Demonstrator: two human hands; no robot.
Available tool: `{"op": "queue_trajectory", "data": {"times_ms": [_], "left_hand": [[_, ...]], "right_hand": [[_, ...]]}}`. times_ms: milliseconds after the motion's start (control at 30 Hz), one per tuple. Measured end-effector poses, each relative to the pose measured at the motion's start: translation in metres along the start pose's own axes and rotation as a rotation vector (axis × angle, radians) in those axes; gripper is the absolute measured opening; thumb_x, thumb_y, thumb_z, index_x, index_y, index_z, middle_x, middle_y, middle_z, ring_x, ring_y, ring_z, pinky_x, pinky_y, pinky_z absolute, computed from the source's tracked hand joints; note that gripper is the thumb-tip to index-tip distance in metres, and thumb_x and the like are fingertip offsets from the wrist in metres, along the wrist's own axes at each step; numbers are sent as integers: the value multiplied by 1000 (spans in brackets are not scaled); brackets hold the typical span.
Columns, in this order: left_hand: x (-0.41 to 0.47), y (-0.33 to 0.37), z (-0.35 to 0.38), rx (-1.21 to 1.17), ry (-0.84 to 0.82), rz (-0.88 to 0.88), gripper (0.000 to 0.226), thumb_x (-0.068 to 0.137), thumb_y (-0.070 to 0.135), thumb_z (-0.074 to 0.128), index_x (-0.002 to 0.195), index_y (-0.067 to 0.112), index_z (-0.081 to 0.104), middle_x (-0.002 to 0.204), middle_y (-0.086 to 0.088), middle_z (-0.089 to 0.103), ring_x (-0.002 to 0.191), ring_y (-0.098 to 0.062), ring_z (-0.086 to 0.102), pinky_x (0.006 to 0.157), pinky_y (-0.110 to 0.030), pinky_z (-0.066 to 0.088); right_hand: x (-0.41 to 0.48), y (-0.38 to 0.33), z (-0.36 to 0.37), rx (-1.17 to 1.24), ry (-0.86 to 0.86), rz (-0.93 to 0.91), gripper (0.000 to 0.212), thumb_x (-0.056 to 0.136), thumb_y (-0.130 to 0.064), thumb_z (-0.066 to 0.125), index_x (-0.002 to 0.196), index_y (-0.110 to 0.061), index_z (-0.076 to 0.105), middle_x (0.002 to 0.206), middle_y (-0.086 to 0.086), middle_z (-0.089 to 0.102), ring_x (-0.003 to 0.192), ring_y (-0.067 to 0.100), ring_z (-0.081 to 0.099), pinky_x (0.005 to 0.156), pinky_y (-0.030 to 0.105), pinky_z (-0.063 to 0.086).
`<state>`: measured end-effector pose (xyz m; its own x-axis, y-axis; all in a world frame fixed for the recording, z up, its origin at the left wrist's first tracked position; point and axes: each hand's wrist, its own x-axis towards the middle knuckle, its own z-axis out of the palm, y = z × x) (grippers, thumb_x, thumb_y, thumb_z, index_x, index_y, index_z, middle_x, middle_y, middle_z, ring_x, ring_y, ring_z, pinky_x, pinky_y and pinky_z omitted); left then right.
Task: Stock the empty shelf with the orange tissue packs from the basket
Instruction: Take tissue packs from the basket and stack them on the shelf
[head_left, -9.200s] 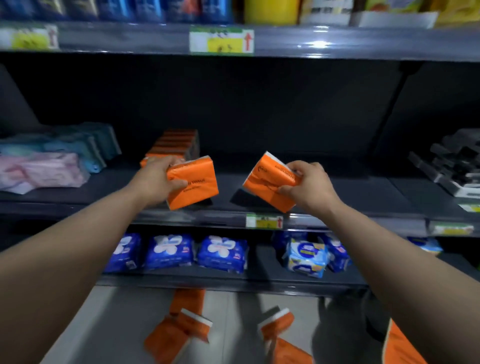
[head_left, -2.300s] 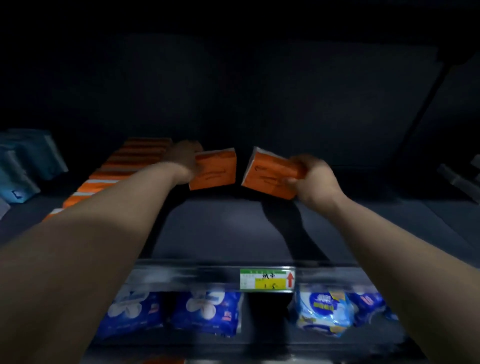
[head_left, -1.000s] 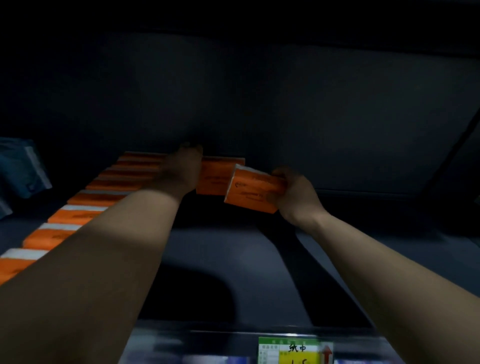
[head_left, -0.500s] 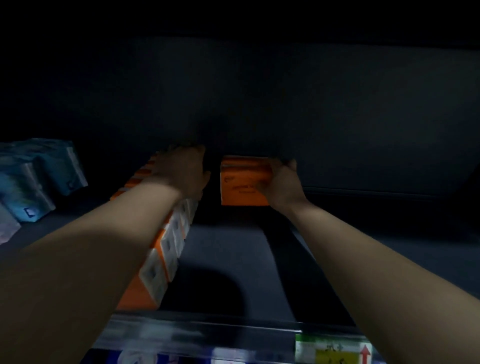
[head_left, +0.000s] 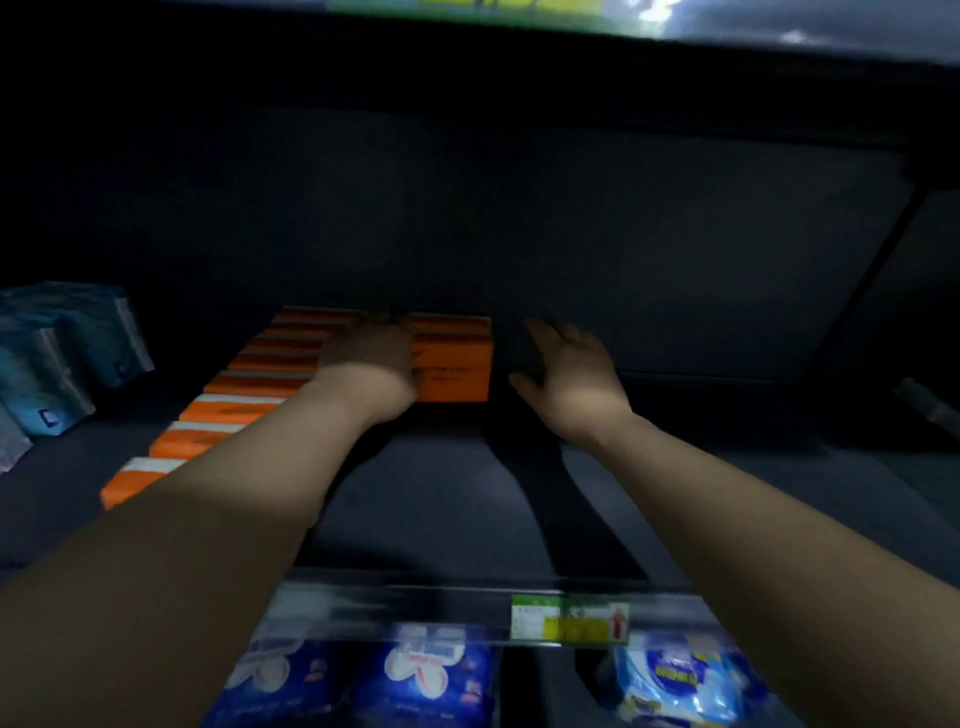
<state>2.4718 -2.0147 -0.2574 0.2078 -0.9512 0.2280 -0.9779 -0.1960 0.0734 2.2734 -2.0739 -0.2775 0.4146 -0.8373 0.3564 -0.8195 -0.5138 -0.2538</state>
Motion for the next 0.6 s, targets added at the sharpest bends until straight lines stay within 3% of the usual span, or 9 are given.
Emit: {"op": "queue_trajectory", "data": {"times_ms": [100,167,333,600], "left_hand": [[-22,32,-10,26,11,48,56,84,36,58,135,17,45,137,-14,47,122,-35,47,100,-38,40],[-41,57,-17,-13,17,94,50,85,37,58,128,14,49,130,-15,52,116,-35,51,93,-37,43],[-90,131,-29,-60,31,256,51,85,41,58,127,14,49,125,-14,54,115,-34,50,92,-40,43],[-184,257,-21,-175,-55,416,50,86,41,57,128,15,48,127,-11,53,116,-33,50,95,-41,43]], "right_hand": [[-38,14,-31,-71,76,-51,63,87,-36,60,142,-16,37,139,10,46,128,30,39,109,35,29],[-68,28,-53,-98,84,-39,62,85,-36,61,141,-16,39,138,9,47,129,28,39,110,35,29],[-158,80,-108,-135,-17,74,66,86,-38,61,144,-18,37,150,7,37,140,23,28,116,37,20],[-319,159,-180,-148,-68,297,60,82,-28,67,136,-10,48,138,11,50,129,26,43,108,33,31]]}}
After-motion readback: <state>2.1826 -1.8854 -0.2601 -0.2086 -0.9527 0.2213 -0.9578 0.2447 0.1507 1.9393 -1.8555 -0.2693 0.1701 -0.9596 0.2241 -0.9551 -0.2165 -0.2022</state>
